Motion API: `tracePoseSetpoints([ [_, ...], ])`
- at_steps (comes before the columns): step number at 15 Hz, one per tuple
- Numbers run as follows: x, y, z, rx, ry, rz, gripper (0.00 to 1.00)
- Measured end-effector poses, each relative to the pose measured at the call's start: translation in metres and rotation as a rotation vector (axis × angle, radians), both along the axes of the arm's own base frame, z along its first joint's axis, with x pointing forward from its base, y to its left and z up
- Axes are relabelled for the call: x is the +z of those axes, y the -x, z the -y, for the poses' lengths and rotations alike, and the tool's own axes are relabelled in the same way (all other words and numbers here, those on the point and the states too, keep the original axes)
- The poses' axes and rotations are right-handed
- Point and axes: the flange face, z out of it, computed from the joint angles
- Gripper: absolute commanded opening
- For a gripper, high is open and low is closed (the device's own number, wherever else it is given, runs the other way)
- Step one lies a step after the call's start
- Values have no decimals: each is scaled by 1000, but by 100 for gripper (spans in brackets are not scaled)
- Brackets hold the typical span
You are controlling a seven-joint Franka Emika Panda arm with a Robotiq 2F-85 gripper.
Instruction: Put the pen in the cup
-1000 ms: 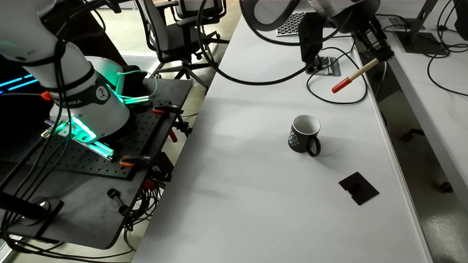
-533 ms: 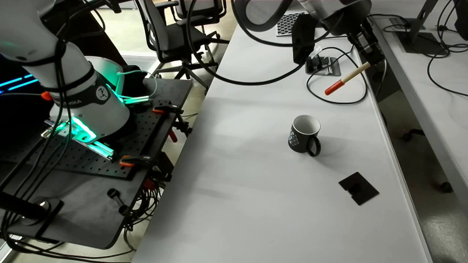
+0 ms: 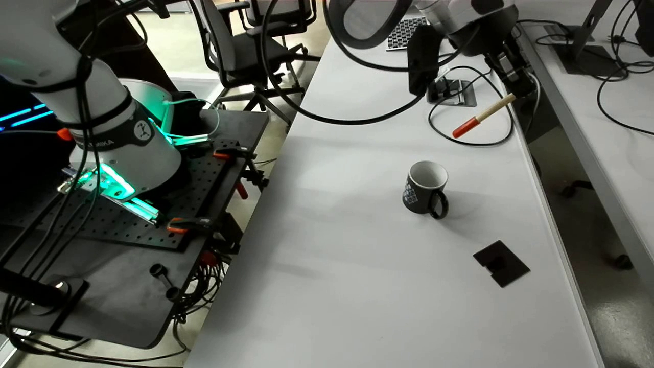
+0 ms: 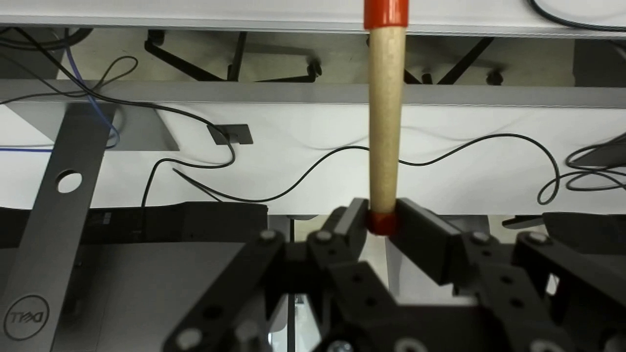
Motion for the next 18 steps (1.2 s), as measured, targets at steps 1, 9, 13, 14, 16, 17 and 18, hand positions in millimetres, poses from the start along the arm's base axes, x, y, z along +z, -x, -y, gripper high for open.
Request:
tracePoseSetpoints([
  [1, -2, 0, 1, -2, 1, -5, 5],
  [9, -30, 15, 7, -11, 8, -67, 5],
  [13, -16, 5, 6, -23, -7, -33, 5],
  [14, -12, 2, 6, -25, -9, -23, 5],
  [16, -8, -2, 5, -28, -13, -12, 5],
  [17, -8, -2, 5, -29, -14, -11, 5],
  [18, -9, -2, 5, -30, -14, -13, 5],
])
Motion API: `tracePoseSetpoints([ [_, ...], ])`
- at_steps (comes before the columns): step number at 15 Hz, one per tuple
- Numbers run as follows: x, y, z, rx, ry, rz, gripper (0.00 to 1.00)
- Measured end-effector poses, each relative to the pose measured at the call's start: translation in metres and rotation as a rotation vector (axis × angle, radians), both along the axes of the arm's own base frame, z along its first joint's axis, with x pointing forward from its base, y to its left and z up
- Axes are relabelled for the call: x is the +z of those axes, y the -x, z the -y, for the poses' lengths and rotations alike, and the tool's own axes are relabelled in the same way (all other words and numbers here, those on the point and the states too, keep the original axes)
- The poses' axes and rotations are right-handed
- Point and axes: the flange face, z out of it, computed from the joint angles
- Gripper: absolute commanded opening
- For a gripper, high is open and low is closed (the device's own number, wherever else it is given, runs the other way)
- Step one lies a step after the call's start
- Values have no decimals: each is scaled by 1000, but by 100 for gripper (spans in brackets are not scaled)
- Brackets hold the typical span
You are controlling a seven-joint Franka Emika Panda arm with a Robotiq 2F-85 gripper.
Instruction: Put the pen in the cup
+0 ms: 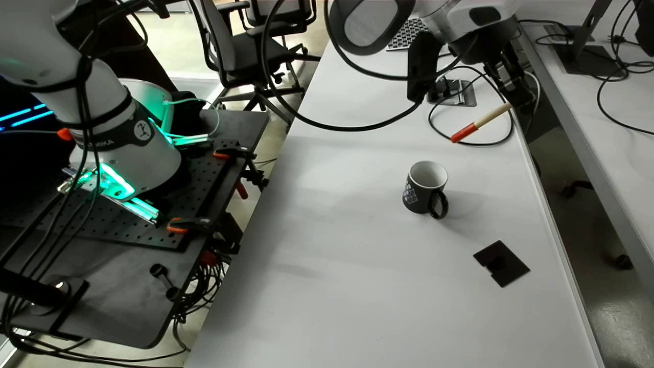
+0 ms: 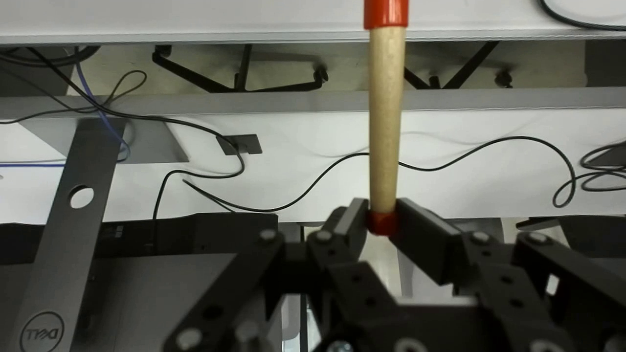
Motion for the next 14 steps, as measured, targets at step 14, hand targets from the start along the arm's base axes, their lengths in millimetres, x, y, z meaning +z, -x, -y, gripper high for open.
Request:
tracePoseSetpoints([
  [14, -10, 1, 0, 0, 3, -16, 5],
])
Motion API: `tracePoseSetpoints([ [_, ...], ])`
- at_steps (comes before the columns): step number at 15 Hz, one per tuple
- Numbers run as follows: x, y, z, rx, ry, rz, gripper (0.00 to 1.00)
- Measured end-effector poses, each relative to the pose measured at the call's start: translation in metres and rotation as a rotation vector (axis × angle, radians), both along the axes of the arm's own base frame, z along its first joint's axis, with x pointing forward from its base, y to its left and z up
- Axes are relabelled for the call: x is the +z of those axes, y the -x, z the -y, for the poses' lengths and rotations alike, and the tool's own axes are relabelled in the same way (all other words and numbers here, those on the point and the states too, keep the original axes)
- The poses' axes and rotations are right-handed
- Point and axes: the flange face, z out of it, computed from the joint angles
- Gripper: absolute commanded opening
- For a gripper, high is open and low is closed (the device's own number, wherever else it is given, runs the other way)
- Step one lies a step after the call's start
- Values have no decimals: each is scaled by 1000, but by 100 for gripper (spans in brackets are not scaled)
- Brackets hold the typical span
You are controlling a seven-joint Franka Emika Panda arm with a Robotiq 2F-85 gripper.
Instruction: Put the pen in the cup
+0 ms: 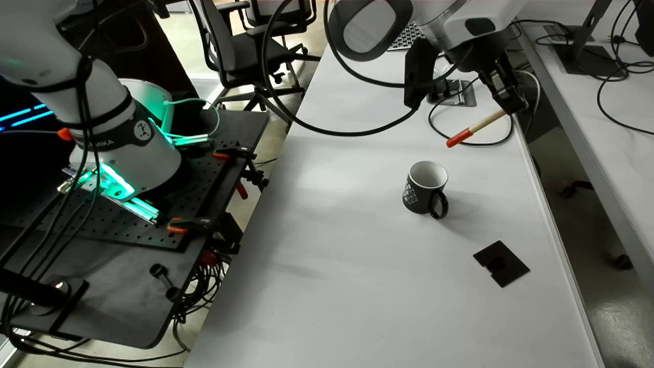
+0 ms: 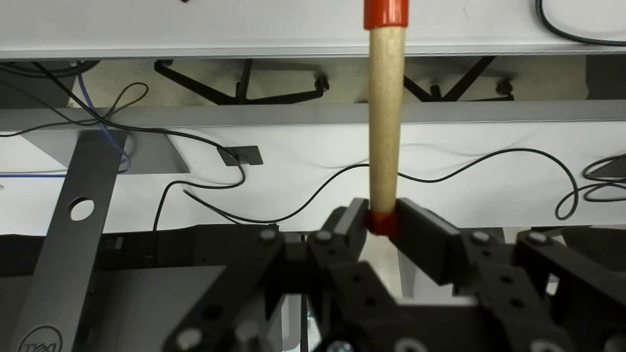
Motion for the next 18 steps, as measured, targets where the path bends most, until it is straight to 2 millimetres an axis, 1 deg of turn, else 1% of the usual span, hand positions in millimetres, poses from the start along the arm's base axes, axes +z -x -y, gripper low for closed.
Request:
tracePoseSetpoints([
  [3, 13, -8, -8, -14, -26, 32, 5],
  [6, 32, -18, -24, -49, -76, 76, 5],
  [8, 39, -22, -33, -71, -101, 93, 5],
  [9, 38, -22, -36, -82, -109, 94, 5],
  [12, 24, -20, -41, -111, -119, 76, 5],
  [15, 10, -18, -42, -134, -119, 59, 5],
  [18, 3, -17, -42, -146, -107, 55, 5],
])
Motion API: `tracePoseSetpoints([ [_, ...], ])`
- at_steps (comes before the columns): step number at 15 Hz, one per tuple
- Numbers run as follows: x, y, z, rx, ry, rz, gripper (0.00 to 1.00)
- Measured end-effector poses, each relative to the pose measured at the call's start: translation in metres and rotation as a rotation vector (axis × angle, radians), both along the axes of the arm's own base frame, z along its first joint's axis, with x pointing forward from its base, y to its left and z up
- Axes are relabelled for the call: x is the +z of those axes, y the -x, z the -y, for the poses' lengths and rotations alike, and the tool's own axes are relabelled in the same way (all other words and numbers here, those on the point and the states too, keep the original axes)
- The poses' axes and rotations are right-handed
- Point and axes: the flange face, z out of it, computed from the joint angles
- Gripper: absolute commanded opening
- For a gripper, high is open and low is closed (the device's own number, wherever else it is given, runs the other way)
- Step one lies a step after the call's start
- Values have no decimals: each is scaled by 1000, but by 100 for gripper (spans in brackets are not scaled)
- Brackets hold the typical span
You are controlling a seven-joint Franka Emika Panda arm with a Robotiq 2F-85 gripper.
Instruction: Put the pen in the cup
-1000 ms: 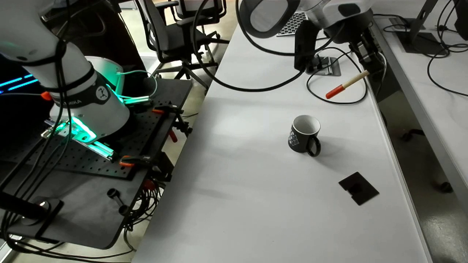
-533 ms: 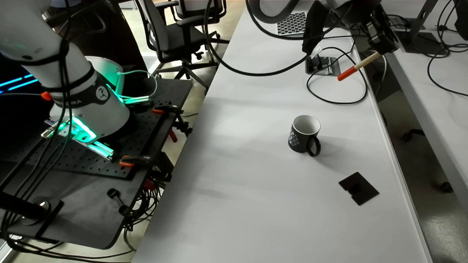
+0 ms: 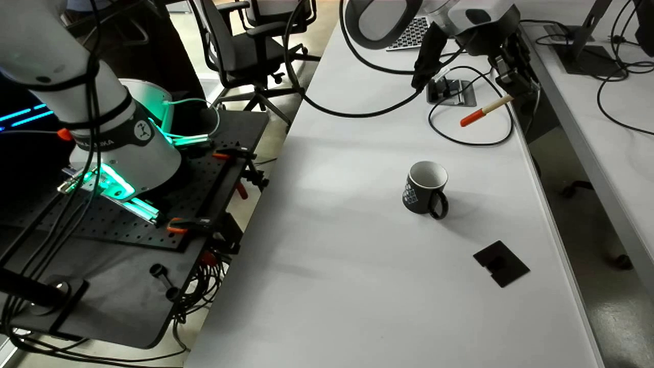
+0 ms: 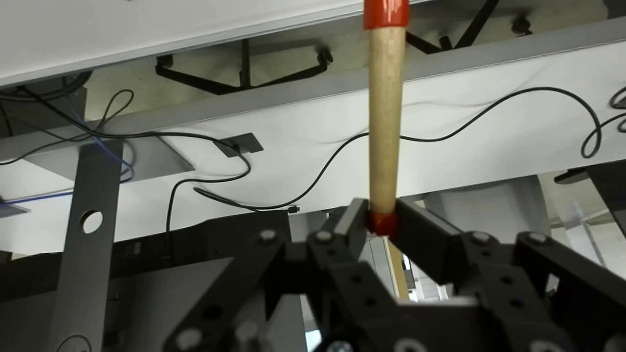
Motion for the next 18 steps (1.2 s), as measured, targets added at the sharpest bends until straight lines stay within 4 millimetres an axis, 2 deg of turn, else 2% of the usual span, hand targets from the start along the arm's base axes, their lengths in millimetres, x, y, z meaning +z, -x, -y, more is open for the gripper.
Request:
tracePoseSetpoints([
  [4, -4, 2, 4, -13, 32, -1, 5],
  [10, -13, 15, 13, -46, 73, -19, 5],
  [18, -34, 40, 6, -77, 80, -64, 5],
])
